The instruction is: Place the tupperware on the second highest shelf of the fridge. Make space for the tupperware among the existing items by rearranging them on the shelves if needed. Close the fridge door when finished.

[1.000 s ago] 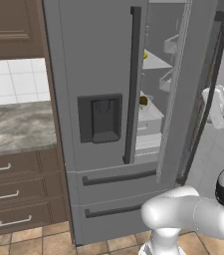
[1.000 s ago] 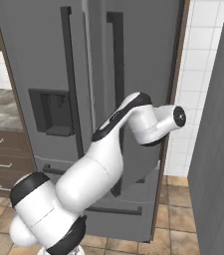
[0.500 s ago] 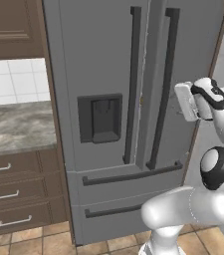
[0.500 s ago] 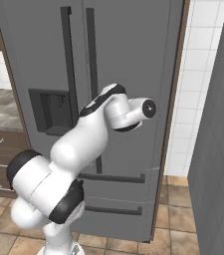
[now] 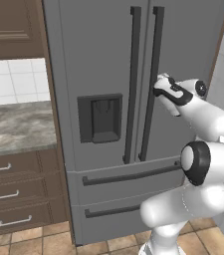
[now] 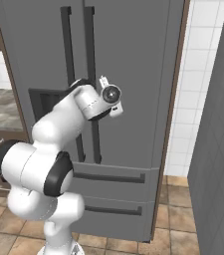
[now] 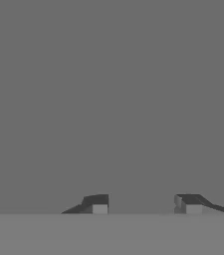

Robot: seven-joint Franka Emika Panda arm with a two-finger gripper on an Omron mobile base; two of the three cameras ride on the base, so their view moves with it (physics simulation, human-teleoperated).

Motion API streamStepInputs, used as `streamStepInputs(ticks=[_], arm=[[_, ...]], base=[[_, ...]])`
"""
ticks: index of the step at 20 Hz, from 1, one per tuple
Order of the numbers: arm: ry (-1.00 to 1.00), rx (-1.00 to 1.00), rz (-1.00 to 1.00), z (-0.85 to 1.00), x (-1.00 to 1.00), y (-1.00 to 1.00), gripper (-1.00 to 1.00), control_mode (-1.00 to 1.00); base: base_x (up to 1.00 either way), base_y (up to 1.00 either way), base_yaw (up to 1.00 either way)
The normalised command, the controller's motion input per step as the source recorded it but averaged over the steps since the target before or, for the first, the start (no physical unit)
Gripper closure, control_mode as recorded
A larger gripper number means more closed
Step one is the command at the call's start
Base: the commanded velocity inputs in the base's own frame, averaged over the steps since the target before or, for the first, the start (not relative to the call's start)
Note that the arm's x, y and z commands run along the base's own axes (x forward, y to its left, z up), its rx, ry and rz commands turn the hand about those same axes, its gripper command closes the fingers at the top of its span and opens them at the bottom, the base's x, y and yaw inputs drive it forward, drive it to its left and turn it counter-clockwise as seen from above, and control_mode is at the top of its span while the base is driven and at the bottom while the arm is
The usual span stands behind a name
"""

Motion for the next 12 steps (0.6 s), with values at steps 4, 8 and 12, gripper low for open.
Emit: streamStepInputs(ticks=[4,8,12], arm=[[0.00,0.00,-0.20,0.00,0.88,0.00,-1.00,-1.00],[0.01,0.00,-0.07,0.01,0.18,-0.27,-1.00,-1.00],[0.00,0.00,0.00,0.07,-0.35,-0.24,-1.00,-1.00]], base=[[0.00,0.00,0.00],[0.00,0.00,0.00],[0.00,0.00,0.00]])
